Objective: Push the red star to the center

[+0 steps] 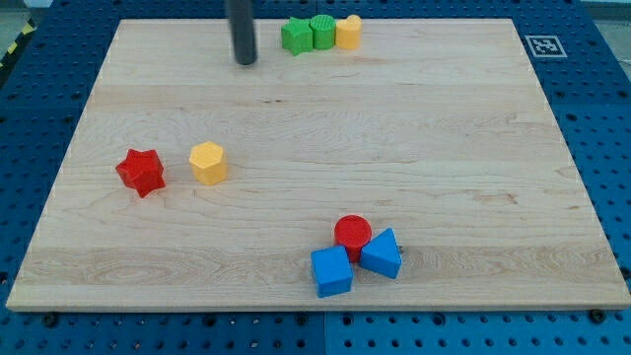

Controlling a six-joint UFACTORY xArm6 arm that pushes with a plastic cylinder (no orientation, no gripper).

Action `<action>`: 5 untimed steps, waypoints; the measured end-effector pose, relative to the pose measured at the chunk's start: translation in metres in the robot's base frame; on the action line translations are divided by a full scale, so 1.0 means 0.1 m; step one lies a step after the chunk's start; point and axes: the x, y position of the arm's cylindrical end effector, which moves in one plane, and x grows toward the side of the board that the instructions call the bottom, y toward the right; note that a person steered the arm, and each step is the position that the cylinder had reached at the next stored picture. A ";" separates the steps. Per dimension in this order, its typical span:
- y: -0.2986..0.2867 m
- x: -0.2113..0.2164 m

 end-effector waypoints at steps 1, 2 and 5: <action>-0.56 0.20; -0.67 0.79; -0.43 2.11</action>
